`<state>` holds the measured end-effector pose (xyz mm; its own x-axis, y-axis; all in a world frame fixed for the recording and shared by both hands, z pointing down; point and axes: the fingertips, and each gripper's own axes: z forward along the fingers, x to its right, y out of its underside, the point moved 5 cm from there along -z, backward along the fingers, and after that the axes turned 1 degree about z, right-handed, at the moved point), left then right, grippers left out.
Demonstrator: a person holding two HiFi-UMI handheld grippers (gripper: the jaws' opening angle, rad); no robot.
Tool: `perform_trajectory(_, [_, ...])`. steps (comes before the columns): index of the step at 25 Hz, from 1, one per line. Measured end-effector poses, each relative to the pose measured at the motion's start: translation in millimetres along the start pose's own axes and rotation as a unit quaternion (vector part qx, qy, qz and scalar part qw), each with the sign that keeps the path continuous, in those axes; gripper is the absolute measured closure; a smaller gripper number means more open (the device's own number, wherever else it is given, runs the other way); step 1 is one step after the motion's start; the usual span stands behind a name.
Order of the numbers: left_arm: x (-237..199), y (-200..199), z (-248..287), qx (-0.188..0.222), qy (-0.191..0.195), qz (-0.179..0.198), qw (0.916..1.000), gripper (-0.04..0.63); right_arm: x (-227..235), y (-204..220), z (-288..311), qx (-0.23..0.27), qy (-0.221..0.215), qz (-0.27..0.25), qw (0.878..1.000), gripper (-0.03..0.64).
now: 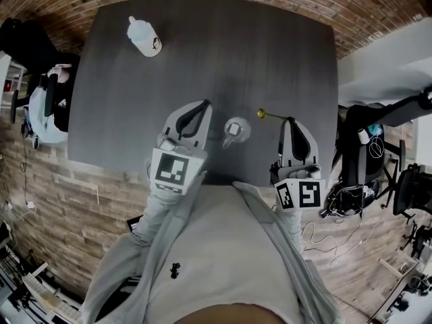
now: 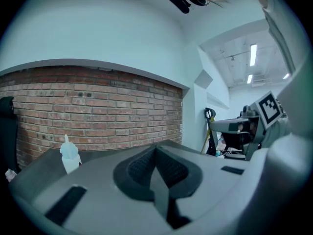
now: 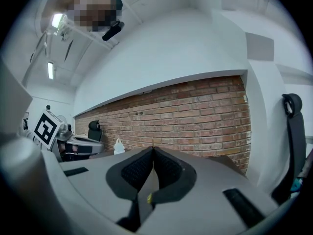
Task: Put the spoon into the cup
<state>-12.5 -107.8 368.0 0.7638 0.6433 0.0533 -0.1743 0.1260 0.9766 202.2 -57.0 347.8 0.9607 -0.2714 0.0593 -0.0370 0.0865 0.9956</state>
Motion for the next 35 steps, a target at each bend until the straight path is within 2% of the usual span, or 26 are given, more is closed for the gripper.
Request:
perform_trajectory(2, [0, 2, -1, -0.006, -0.005, -0.011, 0.9999, 0.575, -3, 3, 3, -0.005, -0.010, 0.002, 1.000, 0.597])
perform_trajectory(12, [-1, 25, -9, -0.025, 0.001, -0.011, 0.9996, 0.575, -26, 32, 8, -0.045, -0.049, 0.021, 0.998, 0.597])
perform_trajectory(15, [-3, 29, -11, -0.034, -0.001, -0.024, 0.9991, 0.575, -32, 44, 10, -0.059, -0.055, 0.025, 0.996, 0.597])
perform_trajectory(21, [0, 41, -7, -0.042, 0.012, -0.013, 0.9990, 0.575, -41, 70, 13, -0.089, -0.072, 0.035, 0.993, 0.597])
perform_trajectory(25, [0, 44, -8, -0.042, 0.025, 0.000, 0.9988, 0.575, -47, 82, 18, -0.103, -0.078, 0.047, 0.990, 0.597])
perform_trajectory(35, [-7, 50, -8, -0.044, 0.023, -0.008, 0.9987, 0.575, -47, 120, 29, -0.134, -0.068, 0.075, 0.986, 0.597])
